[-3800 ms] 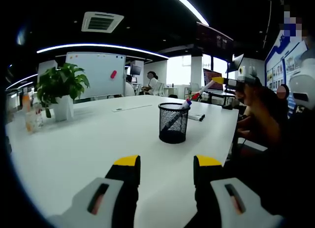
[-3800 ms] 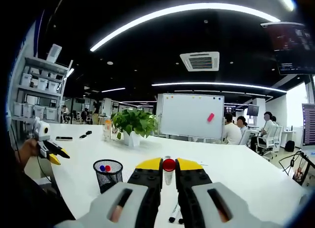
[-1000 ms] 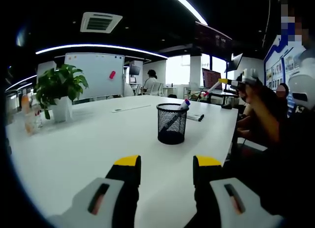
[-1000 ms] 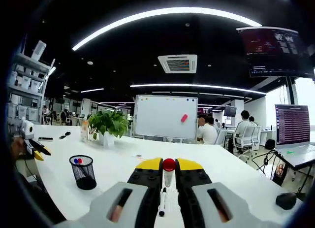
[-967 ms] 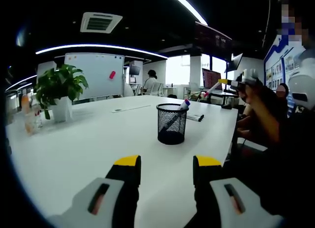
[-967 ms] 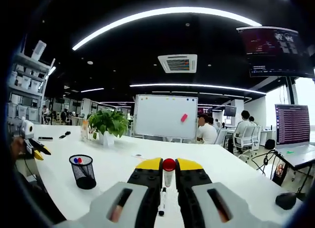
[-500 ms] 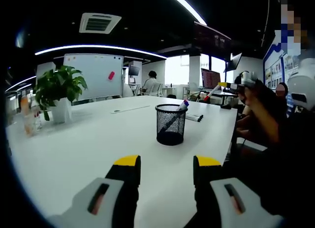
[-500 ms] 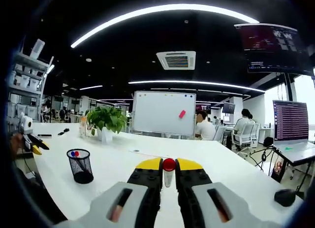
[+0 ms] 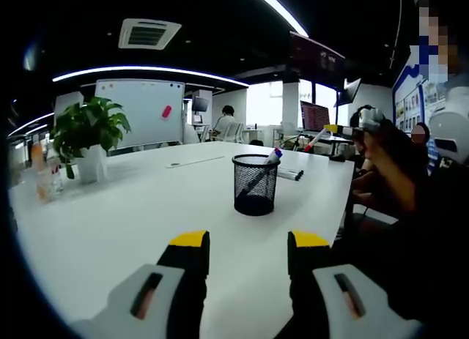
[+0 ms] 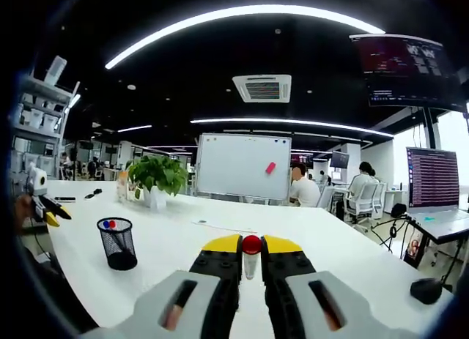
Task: Pick up the whiteboard markers from the pen holder and place them facing the whiteboard neatly
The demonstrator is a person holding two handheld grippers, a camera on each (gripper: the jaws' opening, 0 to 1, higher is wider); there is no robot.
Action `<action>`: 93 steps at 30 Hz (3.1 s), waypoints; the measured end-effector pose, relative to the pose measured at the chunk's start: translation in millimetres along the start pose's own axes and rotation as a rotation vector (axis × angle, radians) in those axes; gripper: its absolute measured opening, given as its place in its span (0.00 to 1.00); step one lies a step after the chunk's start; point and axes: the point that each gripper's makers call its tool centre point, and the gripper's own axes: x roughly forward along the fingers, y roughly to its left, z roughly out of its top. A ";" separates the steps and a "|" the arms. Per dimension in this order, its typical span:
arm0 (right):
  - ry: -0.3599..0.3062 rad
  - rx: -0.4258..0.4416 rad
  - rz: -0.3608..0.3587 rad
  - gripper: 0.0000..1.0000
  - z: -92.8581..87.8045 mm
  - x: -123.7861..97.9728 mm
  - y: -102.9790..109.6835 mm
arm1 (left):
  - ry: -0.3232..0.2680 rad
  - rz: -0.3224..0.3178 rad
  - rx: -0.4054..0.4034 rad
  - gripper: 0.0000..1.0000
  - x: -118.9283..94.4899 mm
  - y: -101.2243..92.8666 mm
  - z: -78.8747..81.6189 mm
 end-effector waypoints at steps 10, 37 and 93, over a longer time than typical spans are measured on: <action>0.003 0.019 -0.002 0.13 -4.8 2.2 2.0 | 0.001 -0.002 -0.003 0.44 -0.5 -0.1 -0.8; 0.040 0.039 -0.015 0.13 -37.6 17.1 2.9 | 0.004 0.000 -0.002 0.44 0.5 0.0 -1.2; 0.111 -0.018 -0.021 0.13 -73.3 87.3 -2.9 | 0.016 -0.005 -0.010 0.44 4.0 -0.1 -6.5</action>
